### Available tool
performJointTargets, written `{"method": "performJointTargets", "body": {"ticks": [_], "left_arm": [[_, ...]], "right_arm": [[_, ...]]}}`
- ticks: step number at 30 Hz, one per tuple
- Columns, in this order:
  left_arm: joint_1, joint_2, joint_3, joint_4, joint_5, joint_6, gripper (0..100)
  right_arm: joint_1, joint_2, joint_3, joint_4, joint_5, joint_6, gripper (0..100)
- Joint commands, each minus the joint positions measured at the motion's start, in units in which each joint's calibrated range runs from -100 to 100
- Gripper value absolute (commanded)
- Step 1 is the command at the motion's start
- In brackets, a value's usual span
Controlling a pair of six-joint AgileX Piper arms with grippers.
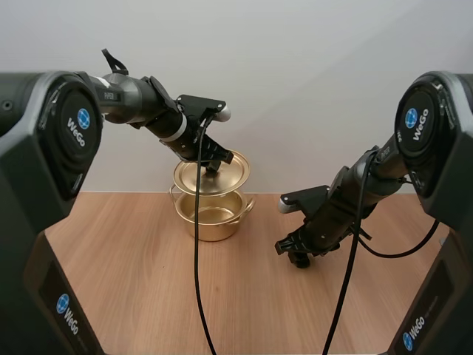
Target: Open the pot, put the car inside, and close it
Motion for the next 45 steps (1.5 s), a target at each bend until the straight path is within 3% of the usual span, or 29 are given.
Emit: {"method": "performJointTargets", "body": {"ticks": [1, 2, 3, 9, 15, 18, 25, 29, 34, 36, 38, 40, 41, 42, 44, 45], "left_arm": [[0.06, -3.0, 0.0, -0.1, 0.2, -0.1, 0], [0.06, -4.0, 0.0, -0.3, 0.0, -0.1, 0], [0.06, -5.2, 0.0, -0.4, -0.4, -0.1, 0], [0.65, -13.1, 0.0, -2.9, -3.1, -0.1, 0], [4.29, -22.8, 0.0, -14.7, -3.3, -0.1, 0], [5.58, -26.8, 0.0, -15.4, -1.1, -0.1, 0], [9.81, -34.0, 0.0, -16.6, 4.1, -0.3, 0], [12.49, -34.4, 0.0, -17.0, 9.5, -0.3, 0], [13.82, -34.4, 0.0, -18.0, 11.8, -0.3, 0], [13.89, -34.4, 0.0, -18.1, 12.0, -0.3, 0], [13.89, -34.4, 0.0, -18.1, 12.0, -0.1, 0], [13.89, -34.3, 0.0, -18.1, 12.0, 0.0, 0], [13.89, -34.3, 0.0, -18.1, 12.0, 0.0, 0], [13.89, -34.3, 0.0, -18.0, 12.0, 0.1, 0], [13.89, -34.1, 0.0, -17.8, 12.0, 0.1, 0], [13.89, -33.7, 0.1, -17.8, 12.0, 0.1, 0]], "right_arm": [[0.1, 2.8, 0.0, 0.0, -0.4, 0.2, 38], [0.1, 3.1, 0.0, 0.0, -1.1, 0.2, 14], [0.1, 3.2, 0.0, 0.0, -2.0, 0.2, 0], [0.5, -5.3, -1.7, 2.2, -12.9, -0.3, 0], [6.0, -13.0, -10.7, 7.4, -13.1, -0.3, 0], [10.0, -14.0, -14.5, 9.4, -12.3, -0.3, 0], [17.9, -7.5, -19.5, 9.4, -14.6, -4.9, 0], [18.6, 1.5, -24.1, 9.4, -16.8, -5.4, 0], [18.6, 9.7, -27.6, 9.4, -12.3, -5.4, 0], [18.6, 11.2, -28.0, 9.4, -11.6, -5.4, 20], [18.6, 11.9, -28.0, 9.4, -11.6, -5.4, 61], [18.7, 11.8, -28.0, 10.0, -13.3, -5.4, 85], [18.7, 11.4, -28.0, 10.1, -14.6, -5.4, 81], [18.7, 10.9, -28.0, 10.1, -15.3, -5.4, 67], [18.4, 8.8, -28.0, 10.1, -15.7, -4.0, 16], [18.2, 7.7, -28.0, 9.9, -15.5, -3.3, 0]]}}
